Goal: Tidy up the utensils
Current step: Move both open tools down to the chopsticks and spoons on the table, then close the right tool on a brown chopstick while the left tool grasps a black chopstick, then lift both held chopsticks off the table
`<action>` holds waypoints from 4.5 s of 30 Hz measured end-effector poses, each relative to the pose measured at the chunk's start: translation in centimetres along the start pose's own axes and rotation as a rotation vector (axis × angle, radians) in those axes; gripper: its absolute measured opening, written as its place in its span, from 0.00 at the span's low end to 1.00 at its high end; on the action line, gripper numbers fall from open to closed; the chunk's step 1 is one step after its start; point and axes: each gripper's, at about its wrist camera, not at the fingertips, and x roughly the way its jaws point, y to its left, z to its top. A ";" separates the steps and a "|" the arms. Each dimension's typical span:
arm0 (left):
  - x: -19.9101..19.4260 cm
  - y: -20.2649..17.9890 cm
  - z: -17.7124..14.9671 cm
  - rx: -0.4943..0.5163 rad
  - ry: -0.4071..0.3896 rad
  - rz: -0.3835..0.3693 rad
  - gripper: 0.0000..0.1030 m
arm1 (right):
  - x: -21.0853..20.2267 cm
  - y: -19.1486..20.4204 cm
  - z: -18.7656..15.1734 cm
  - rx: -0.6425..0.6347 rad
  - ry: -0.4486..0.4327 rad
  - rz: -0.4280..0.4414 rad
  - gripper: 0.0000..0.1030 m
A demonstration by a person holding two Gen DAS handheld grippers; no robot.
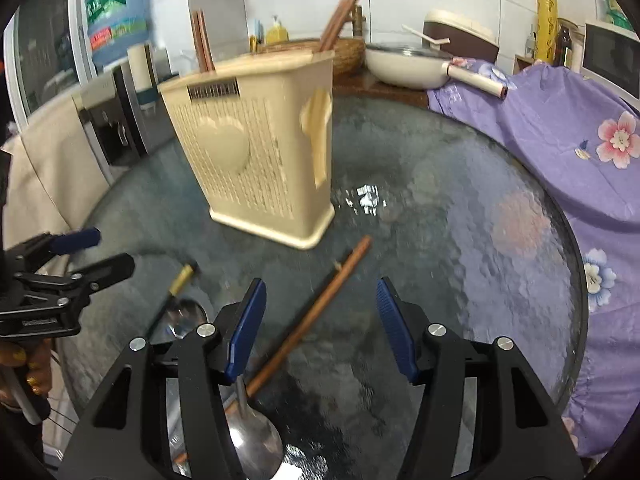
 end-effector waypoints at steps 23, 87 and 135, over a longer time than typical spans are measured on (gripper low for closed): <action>2.0 -2.8 -3.1 0.078 0.086 -0.004 0.61 | 2.8 -0.4 -1.5 0.075 0.134 -0.025 0.40; 5.7 -2.0 0.2 0.121 0.134 0.056 0.09 | 7.2 -1.0 3.0 0.173 0.193 0.003 0.27; 6.0 -1.5 0.4 0.123 0.136 0.050 0.09 | 9.6 -1.9 4.0 0.239 0.166 -0.062 0.26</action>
